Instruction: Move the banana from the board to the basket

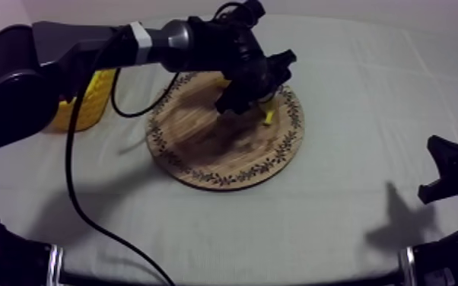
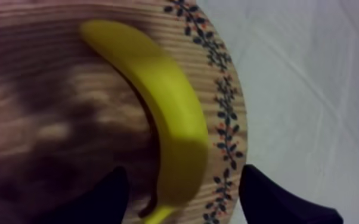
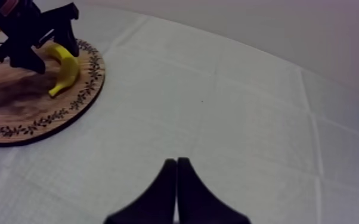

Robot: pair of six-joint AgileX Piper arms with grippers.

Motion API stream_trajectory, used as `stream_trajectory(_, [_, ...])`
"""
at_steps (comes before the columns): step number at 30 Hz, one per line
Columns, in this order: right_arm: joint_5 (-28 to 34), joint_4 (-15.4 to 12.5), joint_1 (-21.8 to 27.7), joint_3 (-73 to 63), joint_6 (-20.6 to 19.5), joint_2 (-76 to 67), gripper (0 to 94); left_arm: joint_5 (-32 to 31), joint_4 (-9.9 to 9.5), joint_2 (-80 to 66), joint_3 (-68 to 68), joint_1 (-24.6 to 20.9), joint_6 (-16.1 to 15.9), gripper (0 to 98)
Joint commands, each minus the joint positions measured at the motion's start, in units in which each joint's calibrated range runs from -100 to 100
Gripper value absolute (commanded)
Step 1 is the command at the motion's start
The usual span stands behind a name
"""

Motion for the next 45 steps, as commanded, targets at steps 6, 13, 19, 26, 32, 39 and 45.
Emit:
stream_trajectory(6, [0.02, -0.01, 0.00, -0.05, 0.01, 0.00, 0.3, -0.56, -0.64, 1.15, -0.64, -0.96, 0.15, 68.0])
stream_trajectory(13, [0.02, -0.01, 0.00, -0.05, 0.01, 0.00, 0.3, -1.31, -1.14, 3.17, -3.34, -1.25, -0.58, 66.6])
stream_trajectory(19, [0.02, -0.01, 0.00, -0.05, 0.01, 0.00, 0.3, 0.73, -1.00, 5.16, -6.52, -1.15, -1.26, 66.0])
stream_trajectory(26, [0.02, -0.01, 0.00, -0.05, 0.01, 0.00, 0.3, 2.82, -0.92, 5.64, -7.11, -0.94, -1.40, 65.1])
stream_trajectory(32, [0.02, -0.01, 0.00, -0.05, 0.01, 0.00, 0.3, 3.29, -1.12, 5.63, -6.28, -0.81, -2.45, 62.8])
stream_trajectory(39, [0.02, -0.01, 0.00, -0.05, 0.01, 0.00, 0.3, 3.28, -1.17, 6.21, -5.97, -0.77, -3.64, 61.8])
stream_trajectory(45, [0.02, -0.01, 0.00, -0.05, 0.01, 0.00, 0.3, 3.63, -1.21, 6.82, -6.37, -0.66, -4.04, 58.1])
